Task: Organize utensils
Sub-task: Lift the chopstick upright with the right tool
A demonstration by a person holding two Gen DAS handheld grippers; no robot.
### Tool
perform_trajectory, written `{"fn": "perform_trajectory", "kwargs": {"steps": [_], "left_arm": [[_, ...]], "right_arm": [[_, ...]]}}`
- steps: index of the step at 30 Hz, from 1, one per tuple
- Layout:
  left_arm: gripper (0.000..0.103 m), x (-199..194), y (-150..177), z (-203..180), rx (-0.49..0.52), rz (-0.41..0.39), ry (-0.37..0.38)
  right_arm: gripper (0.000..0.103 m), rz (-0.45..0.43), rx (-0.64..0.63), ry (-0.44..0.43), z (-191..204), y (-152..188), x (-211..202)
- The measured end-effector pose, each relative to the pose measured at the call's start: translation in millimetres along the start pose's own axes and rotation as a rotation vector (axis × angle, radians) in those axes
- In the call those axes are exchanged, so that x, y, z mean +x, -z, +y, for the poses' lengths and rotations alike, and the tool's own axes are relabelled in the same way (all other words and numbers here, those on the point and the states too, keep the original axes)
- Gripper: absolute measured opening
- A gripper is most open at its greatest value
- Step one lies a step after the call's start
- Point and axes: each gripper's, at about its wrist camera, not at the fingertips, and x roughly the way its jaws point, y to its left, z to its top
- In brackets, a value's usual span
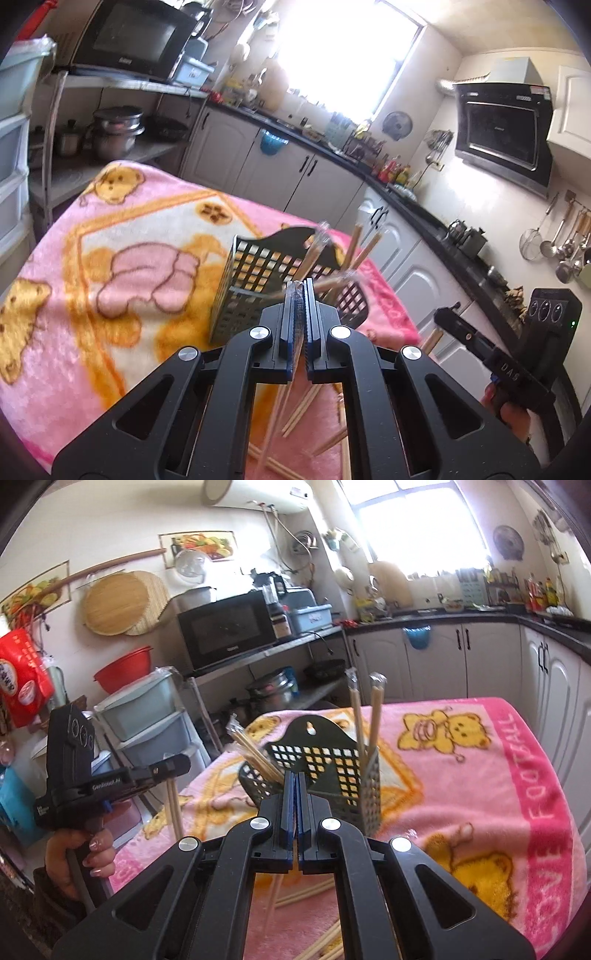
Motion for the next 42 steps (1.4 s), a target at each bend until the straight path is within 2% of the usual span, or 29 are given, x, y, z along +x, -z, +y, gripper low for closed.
{"fn": "perform_trajectory", "kwargs": {"steps": [7,14,27,42], "left_arm": [[0.002,-8.2,-16.7,-18.0,0.03,-0.04,0.042],[0.002,-9.1,-33.3,-45.3,0.071,-0.068,0.128],[0.002,11.2,-63.2,-91.8,0.122,-0.118,0.217],[0.002,14.8,-109.7,-107.5,0.131,-0.233,0.212]], "right_arm": [[0.001,-0.037,-0.031,-0.011,8.7,-9.4,-10.3],[0.001,-0.079,-0.053,-0.004,12.7,-18.8,-23.5],[0.001,-0.144,-0.088,-0.002,19.4,-37.1,-40.5],[0.001,-0.234,-0.127,0.006,20.3,-73.0,-46.8]]}}
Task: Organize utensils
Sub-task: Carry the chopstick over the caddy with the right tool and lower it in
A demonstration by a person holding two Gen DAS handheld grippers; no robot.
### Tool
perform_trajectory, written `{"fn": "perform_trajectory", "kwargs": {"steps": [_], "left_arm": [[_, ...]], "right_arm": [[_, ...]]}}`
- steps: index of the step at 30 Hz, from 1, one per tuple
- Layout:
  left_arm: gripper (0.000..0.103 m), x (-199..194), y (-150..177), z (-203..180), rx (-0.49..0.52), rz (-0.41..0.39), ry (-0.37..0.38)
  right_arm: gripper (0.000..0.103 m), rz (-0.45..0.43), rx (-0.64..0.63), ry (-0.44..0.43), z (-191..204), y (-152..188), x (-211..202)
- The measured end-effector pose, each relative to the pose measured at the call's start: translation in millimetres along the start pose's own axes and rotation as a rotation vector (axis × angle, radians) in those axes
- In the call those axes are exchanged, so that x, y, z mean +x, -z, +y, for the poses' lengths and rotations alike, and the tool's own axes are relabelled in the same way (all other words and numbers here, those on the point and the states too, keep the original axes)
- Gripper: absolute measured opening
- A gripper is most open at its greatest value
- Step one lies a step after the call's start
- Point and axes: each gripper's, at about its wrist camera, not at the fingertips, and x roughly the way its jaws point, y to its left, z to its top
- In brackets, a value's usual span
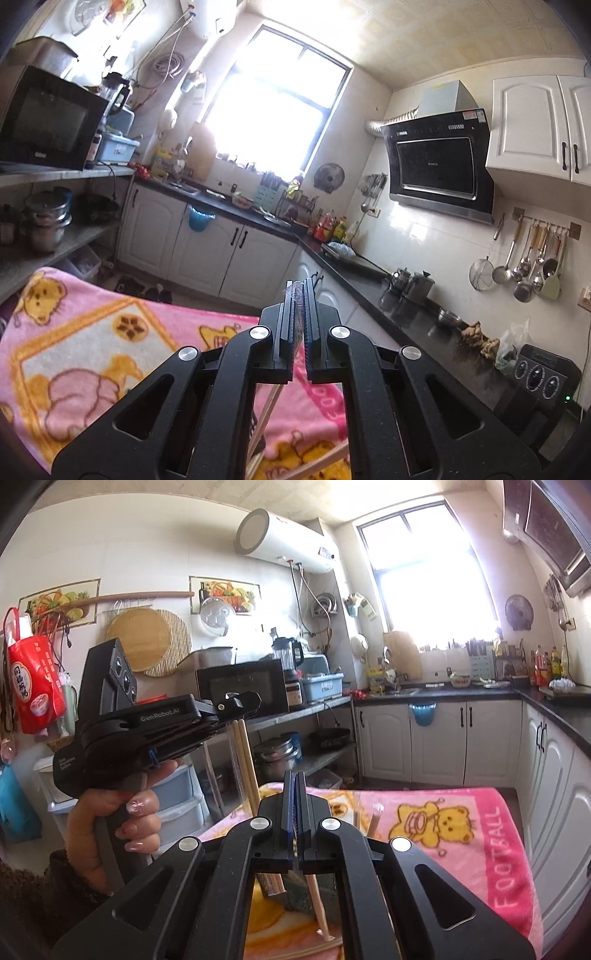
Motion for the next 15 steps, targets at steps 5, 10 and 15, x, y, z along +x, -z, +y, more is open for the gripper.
{"fn": "perform_trajectory", "kwargs": {"steps": [5,10,15], "left_arm": [[0.002,3.0,-16.3,2.1,0.008,-0.028,-0.02],[0.002,2.5,-26.0,9.0,-0.003,-0.064,-0.036],[0.002,7.5,-33.6,14.6,-0.008,-0.09,-0.064]], "right_arm": [[0.001,-0.031,0.002,-0.009,-2.1,-15.8,5.6],[0.001,-0.058,0.011,-0.016,-6.9,-27.7,11.2],[0.001,-0.082,0.003,-0.011,-11.3,-41.9,20.6]]}}
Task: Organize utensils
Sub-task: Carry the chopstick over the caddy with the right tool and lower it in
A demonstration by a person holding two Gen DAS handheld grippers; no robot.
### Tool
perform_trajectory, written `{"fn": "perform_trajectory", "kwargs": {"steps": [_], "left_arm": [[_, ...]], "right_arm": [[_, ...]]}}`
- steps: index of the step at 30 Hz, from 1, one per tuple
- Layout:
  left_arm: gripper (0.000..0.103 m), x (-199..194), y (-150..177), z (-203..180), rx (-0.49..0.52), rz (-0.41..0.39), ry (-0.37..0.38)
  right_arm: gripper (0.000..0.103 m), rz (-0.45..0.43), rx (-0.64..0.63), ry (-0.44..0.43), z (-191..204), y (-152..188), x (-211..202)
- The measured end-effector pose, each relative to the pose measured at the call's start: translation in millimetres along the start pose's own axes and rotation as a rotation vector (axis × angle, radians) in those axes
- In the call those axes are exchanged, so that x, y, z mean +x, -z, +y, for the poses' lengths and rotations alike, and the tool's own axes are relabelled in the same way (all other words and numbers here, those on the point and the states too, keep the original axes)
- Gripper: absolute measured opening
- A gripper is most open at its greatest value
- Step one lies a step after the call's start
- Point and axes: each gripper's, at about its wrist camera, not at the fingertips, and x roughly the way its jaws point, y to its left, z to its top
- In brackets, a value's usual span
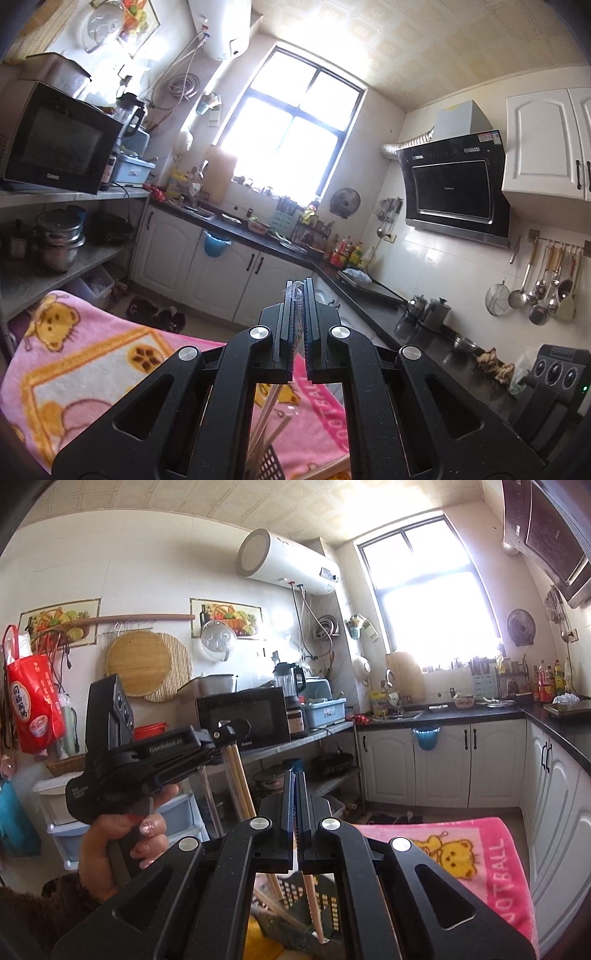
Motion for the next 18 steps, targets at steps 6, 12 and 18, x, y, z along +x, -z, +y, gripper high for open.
{"fn": "perform_trajectory", "kwargs": {"steps": [6,12,18], "left_arm": [[0.002,12.3,1.4,3.6,0.011,-0.022,-0.02],[0.002,25.5,14.1,10.2,0.009,-0.028,-0.026],[0.002,36.4,30.1,19.7,0.002,-0.013,-0.031]], "right_arm": [[0.001,-0.016,-0.002,0.019,-5.6,-9.2,14.8],[0.001,-0.014,0.008,0.026,-11.1,-10.2,28.1],[0.001,0.008,0.016,0.028,-16.2,-3.3,40.2]]}}
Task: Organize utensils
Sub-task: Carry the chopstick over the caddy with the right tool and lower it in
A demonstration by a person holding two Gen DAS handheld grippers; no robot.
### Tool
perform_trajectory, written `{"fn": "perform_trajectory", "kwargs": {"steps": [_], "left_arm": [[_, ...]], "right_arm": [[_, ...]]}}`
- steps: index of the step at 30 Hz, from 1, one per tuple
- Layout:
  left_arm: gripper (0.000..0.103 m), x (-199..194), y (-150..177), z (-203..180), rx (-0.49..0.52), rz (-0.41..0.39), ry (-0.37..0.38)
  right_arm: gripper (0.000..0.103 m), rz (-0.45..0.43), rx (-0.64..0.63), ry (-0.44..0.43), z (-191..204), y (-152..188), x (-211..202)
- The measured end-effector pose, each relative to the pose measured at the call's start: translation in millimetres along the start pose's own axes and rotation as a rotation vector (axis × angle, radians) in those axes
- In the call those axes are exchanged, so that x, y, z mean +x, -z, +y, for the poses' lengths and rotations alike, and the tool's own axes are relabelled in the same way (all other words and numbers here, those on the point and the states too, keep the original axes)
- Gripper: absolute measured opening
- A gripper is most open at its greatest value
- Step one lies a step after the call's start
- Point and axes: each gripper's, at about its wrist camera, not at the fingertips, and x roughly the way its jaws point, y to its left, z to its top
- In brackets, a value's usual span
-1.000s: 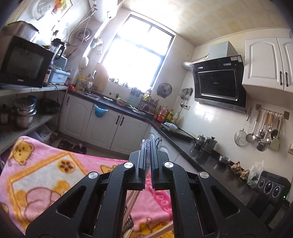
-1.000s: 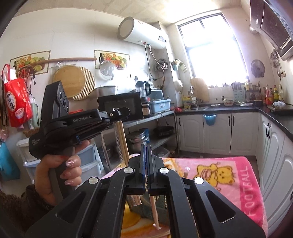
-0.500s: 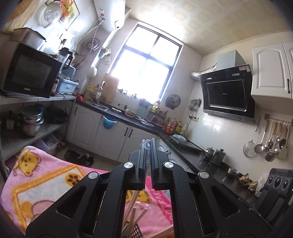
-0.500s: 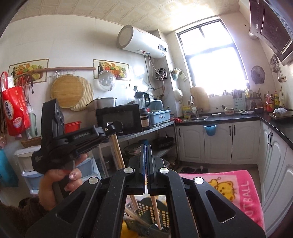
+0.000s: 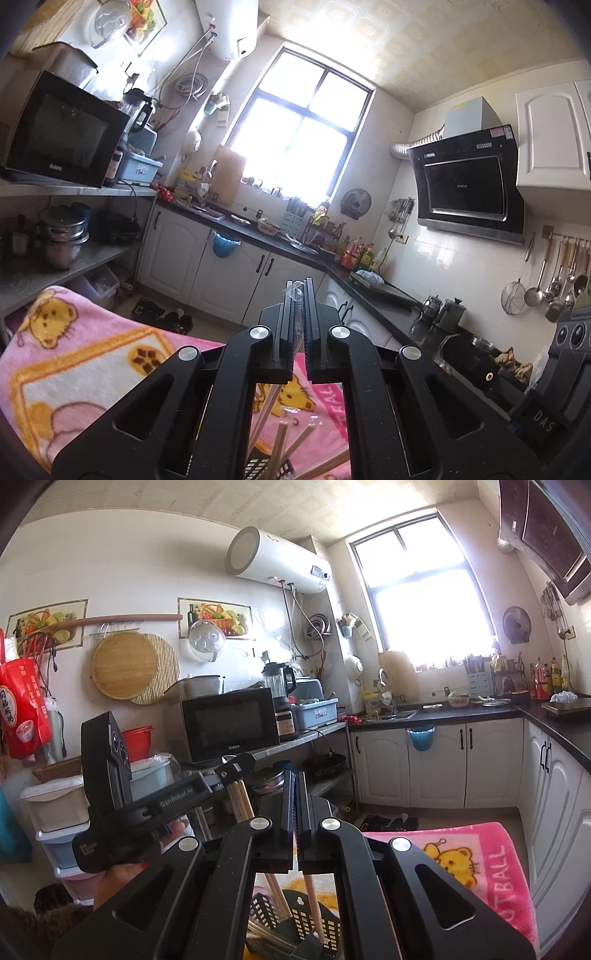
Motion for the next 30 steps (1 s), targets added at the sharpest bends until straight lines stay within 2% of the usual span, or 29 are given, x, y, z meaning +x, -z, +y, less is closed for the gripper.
{"fn": "perform_trajectory", "kwargs": {"steps": [12,30], "left_arm": [[0.002,14.0,31.4,16.9,-0.024,0.06,-0.008],[0.002,15.5,63.6,22.4,-0.009,0.105,0.009]], "right_arm": [[0.001,0.053,0.028,-0.001,-9.5,27.0,17.2],[0.001,0.117,0.087,-0.001,-20.4,62.9,28.4]]}}
